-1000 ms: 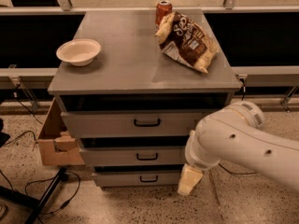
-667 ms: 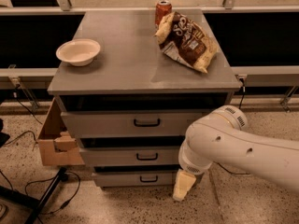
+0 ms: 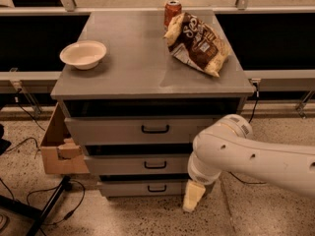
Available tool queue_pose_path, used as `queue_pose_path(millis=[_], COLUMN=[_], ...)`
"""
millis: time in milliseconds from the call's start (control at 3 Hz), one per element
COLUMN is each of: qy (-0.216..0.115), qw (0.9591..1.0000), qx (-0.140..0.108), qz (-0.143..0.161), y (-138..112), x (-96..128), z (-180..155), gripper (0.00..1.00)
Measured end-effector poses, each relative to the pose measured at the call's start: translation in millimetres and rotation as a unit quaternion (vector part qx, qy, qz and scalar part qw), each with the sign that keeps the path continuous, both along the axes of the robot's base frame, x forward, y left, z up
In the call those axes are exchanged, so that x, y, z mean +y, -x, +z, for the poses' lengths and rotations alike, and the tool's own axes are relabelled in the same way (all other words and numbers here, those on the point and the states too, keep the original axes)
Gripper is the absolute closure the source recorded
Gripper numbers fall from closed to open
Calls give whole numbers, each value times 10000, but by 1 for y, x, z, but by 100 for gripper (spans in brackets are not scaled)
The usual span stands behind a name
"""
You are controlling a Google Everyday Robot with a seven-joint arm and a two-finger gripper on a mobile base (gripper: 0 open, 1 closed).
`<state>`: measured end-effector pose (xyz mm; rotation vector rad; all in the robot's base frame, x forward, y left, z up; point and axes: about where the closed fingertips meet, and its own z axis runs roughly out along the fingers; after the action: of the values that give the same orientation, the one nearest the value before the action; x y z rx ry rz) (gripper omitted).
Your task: Open middle drawer
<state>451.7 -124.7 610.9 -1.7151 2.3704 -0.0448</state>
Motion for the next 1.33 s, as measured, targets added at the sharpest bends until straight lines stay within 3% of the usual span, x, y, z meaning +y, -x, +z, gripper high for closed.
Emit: queue_pose_path(millis=[333,667,1333], qy=[-11,42,329], qw=[9999,9993,9905], qx=[99,41,-144], qz=[40,382,1325], y=[-8,-19,-56], x=[-8,-15,-19], z=[-34,-65,-116], gripper=[0,0,0])
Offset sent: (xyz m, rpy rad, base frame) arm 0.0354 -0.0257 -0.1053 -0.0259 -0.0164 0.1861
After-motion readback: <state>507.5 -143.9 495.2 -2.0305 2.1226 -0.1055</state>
